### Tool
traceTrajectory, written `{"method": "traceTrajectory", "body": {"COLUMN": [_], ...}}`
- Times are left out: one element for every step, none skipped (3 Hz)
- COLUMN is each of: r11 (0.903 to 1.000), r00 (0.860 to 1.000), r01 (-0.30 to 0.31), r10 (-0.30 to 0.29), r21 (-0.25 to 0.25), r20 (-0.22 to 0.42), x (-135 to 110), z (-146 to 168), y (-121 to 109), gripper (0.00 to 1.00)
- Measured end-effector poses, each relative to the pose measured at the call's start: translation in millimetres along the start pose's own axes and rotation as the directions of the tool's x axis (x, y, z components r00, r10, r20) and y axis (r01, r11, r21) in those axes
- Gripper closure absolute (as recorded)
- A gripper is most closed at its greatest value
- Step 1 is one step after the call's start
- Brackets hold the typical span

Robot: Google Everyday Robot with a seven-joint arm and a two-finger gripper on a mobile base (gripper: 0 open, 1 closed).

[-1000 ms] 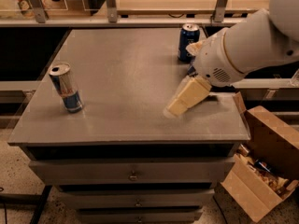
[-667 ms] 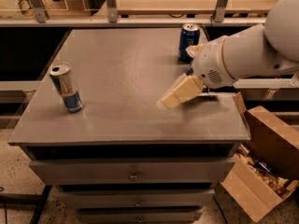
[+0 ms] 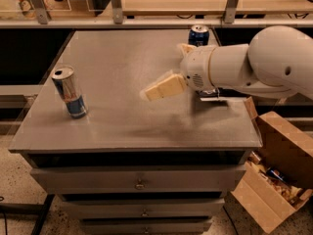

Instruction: Pick redbull can

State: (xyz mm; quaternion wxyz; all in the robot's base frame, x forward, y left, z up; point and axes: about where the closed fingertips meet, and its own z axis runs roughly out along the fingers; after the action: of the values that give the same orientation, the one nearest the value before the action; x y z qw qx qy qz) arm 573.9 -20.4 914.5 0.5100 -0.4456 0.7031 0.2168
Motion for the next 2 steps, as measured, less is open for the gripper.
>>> {"method": "traceTrajectory", "body": {"r11": [0.9998, 0.9982], "r00": [0.998, 0.995], "r01": [0.022, 0.053], "r10": [-0.021, -0.051], "r21": [-0.004, -0.028], "r20": [0.058, 0.089], "x": [-12, -22], "z": [24, 49], "y": [-3, 1], "gripper": [0.0, 0.0]}}
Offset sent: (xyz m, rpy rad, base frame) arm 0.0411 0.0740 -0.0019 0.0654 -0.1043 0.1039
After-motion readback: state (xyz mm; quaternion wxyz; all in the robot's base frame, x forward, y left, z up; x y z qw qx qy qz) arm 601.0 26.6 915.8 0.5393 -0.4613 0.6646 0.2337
